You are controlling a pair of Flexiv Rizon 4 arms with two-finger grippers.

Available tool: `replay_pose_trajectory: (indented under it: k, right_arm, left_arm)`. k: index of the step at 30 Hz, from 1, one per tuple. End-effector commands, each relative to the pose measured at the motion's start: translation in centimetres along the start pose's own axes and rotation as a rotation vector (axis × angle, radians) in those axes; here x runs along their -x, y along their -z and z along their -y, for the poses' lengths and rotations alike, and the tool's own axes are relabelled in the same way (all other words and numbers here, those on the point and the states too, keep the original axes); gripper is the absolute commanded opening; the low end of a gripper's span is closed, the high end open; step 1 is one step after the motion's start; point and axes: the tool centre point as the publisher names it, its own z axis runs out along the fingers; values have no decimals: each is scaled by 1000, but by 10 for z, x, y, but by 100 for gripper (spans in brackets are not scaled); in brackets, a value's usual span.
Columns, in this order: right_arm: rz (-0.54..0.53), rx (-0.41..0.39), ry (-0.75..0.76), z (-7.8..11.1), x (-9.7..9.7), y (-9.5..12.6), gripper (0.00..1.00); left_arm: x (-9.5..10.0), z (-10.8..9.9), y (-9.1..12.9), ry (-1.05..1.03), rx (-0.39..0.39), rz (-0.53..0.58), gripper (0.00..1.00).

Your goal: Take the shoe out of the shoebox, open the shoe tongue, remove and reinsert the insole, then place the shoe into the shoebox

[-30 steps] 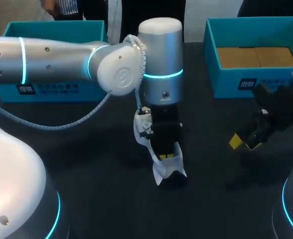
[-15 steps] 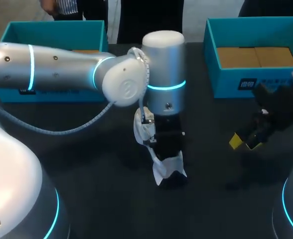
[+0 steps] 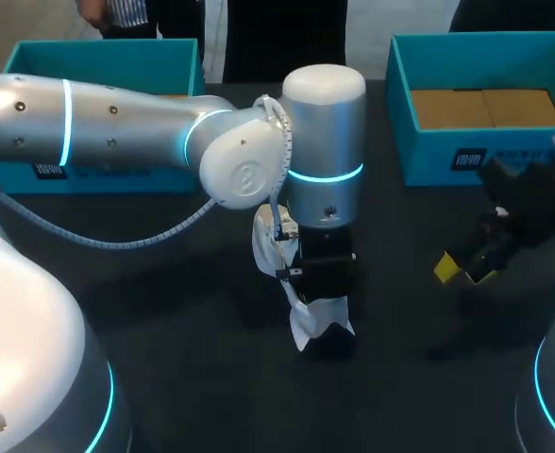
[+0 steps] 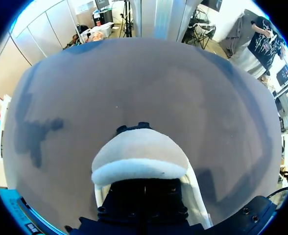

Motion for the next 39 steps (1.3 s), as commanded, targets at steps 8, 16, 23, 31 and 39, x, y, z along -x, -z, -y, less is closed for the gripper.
replay_pose_trajectory:
  k: [8,16,23,31,39]
  right_arm:
    - [3,0,-1,0,0,-1,100]
    - [3,0,-1,0,0,-1,100]
    - [3,0,-1,0,0,-1,100]
    - [3,0,-1,0,0,-1,100]
    - [3,0,-1,0,0,-1,100]
  left_arm:
    - [-11,0,36,12,43,44,0]
    - [-12,-12,46,59,79,50,0]
    - [-14,-15,50,90,89,43,35]
    - [-23,-18,57,159,78,76,45]
    - [-27,-25,59,208,97,82,45]
